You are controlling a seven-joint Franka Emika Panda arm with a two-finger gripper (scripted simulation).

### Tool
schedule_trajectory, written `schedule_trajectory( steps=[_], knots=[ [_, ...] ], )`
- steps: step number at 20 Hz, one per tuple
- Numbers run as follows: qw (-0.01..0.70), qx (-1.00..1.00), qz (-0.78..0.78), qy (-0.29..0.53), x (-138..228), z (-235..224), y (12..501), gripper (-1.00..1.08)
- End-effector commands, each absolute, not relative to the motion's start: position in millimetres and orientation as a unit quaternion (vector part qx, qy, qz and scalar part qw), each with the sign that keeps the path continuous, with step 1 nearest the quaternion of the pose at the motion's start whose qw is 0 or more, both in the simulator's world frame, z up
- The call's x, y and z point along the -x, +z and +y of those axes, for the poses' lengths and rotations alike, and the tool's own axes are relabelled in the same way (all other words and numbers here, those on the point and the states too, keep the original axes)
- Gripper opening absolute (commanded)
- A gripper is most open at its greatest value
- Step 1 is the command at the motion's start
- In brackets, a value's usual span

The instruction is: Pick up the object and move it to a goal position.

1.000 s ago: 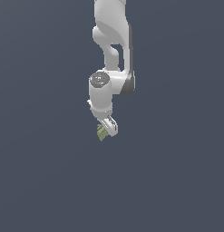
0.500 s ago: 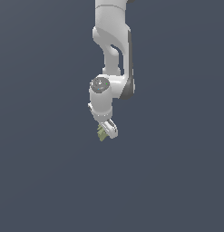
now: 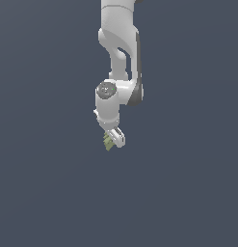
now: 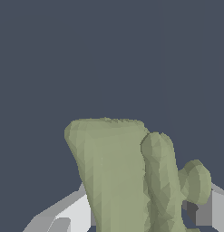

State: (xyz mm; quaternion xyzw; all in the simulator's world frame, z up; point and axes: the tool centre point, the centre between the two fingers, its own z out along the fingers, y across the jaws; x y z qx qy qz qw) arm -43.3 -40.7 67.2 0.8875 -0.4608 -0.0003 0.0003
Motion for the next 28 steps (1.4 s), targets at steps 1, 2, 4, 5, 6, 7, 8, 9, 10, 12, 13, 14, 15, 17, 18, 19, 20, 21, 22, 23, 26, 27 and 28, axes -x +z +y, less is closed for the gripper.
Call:
schedule_trajectory(
  steps=[1, 2, 4, 5, 6, 7, 8, 9, 10, 12, 13, 14, 15, 17, 18, 19, 20, 21, 22, 23, 26, 27, 28],
  knots=[
    [0.000, -0.888, -0.461, 0.000, 42, -38, 69, -1.00],
    [0.000, -0.888, -0.461, 0.000, 41, -36, 71, -1.00],
    [0.000, -0.888, -0.461, 0.000, 39, -31, 77, -1.00],
    [0.000, -0.888, -0.461, 0.000, 37, -27, 80, -1.00],
    [0.000, -0.888, -0.461, 0.000, 35, -23, 84, -1.00],
    [0.000, -0.888, -0.461, 0.000, 33, -18, 88, -1.00],
    [0.000, -0.888, -0.461, 0.000, 30, -13, 93, -1.00],
    [0.000, -0.888, -0.461, 0.000, 28, -7, 99, -1.00],
    [0.000, -0.888, -0.461, 0.000, 25, -1, 104, -1.00],
    [0.001, -0.887, -0.461, 0.000, 18, 13, 117, -1.00],
    [0.001, -0.887, -0.461, 0.000, 15, 20, 124, -1.00],
    [0.001, -0.887, -0.461, 0.000, 11, 27, 131, -1.00],
    [0.001, -0.887, -0.461, 0.000, 8, 35, 138, -1.00],
    [0.001, -0.887, -0.461, 0.000, 0, 50, 152, -1.00],
    [0.001, -0.887, -0.461, 0.000, -3, 57, 158, -1.00],
    [0.001, -0.887, -0.461, 0.000, -6, 63, 164, -1.00],
    [0.001, -0.887, -0.461, 0.000, -10, 69, 170, -1.00],
    [0.001, -0.887, -0.461, 0.000, -12, 74, 174, -1.00],
    [0.001, -0.887, -0.461, 0.000, -15, 79, 179, -1.00],
    [0.001, -0.887, -0.461, 0.000, -17, 83, 183, -1.00],
    [0.000, -0.888, -0.461, 0.000, -23, 93, 192, -1.00],
    [0.000, -0.888, -0.461, 0.000, -24, 96, 194, -1.00],
    [0.000, -0.888, -0.461, 0.000, -25, 98, 196, -1.00]
  ],
)
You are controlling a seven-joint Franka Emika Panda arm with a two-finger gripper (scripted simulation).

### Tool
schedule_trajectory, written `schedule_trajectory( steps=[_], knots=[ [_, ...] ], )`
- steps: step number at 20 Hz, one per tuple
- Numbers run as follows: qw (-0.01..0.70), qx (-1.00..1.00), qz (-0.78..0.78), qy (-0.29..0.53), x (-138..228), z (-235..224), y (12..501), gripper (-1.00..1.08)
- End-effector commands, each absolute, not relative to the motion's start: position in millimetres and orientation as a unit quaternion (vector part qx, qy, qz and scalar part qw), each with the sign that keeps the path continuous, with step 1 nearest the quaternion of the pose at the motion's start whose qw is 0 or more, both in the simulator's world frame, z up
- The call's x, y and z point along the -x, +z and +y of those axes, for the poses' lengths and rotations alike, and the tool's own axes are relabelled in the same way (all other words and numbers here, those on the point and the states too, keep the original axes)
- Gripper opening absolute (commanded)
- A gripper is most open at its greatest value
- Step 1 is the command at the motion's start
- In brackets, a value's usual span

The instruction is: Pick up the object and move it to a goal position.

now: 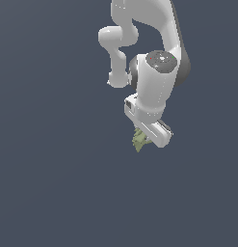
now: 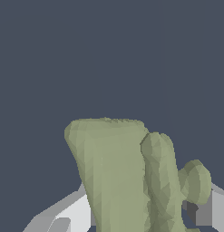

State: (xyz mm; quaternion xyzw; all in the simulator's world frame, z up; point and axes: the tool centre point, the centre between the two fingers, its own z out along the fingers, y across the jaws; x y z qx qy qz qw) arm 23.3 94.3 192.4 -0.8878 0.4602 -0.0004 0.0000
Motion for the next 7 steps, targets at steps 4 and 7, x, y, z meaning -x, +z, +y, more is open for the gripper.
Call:
schedule_trajectory(
  steps=[4, 7],
  knots=[
    [0.000, 0.888, 0.461, 0.000, -28.2, 101.5, 199.2, -1.00],
    [0.000, 0.888, 0.461, 0.000, -28.3, 100.7, 198.5, -1.00]
  ],
)
